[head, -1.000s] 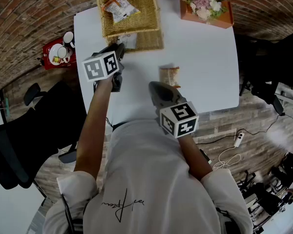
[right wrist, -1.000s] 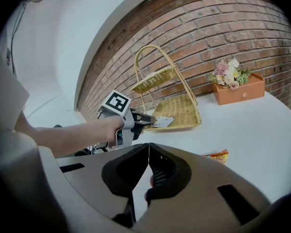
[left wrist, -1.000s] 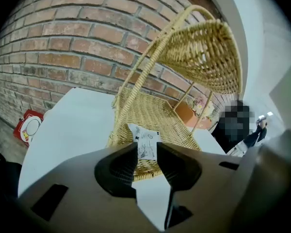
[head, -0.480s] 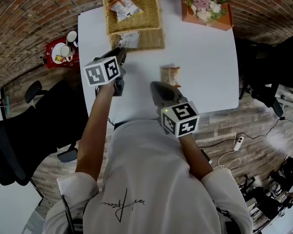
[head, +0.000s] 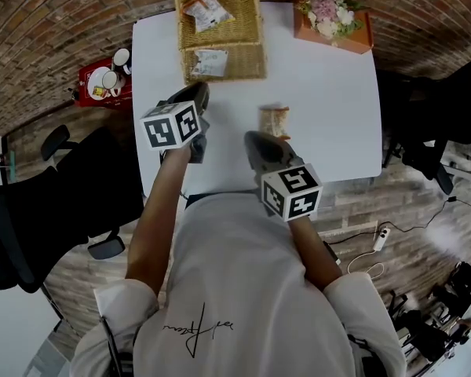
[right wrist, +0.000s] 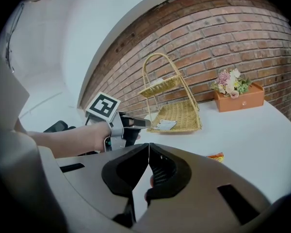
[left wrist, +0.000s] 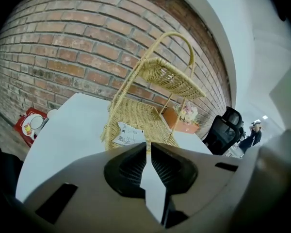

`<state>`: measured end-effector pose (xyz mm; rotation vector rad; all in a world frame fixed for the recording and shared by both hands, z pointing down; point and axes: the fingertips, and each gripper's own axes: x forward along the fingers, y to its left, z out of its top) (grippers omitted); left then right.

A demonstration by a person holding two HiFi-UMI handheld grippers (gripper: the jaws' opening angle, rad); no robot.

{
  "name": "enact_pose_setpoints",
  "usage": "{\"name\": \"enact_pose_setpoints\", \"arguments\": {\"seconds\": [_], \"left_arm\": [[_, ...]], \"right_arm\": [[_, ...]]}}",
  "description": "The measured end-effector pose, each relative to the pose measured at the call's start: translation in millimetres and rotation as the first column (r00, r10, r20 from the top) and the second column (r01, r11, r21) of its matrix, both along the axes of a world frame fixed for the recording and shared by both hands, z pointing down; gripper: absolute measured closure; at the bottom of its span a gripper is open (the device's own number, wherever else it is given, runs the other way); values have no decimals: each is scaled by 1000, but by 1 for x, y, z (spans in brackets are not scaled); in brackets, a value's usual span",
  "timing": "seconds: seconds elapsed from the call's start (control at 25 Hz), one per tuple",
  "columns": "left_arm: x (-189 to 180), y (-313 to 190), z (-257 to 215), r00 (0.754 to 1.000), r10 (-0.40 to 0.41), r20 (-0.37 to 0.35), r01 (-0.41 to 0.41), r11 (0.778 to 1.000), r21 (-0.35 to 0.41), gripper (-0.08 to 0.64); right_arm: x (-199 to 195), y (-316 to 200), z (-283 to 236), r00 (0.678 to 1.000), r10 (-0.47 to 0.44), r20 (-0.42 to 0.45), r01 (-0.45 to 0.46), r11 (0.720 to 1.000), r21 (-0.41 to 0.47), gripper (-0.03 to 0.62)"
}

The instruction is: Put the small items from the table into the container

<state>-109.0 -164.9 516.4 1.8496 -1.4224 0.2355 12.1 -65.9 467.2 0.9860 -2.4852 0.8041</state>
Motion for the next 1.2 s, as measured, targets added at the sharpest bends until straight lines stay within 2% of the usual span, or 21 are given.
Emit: {"name": "enact_pose_setpoints", "arguments": {"seconds": [0.52,0.72,0.96,1.2], "left_arm": [[16,40,-39,999,4,-45,1,993,119,543],[23,56,-45,995,-17,-97,31,989,147,548],[30,75,-56,991,-48,-126,72,979,189,549],[32,92,-68,993,-70,-95,90,969,228,549]], "right_arm": [[15,9,-10,1000,-16,0,16,999,44,571],[15,10,-14,999,-36,-7,36,997,69,572],[18,11,-21,999,-45,-1,45,995,85,572],[23,8,-32,1000,-18,9,16,991,133,572]]}}
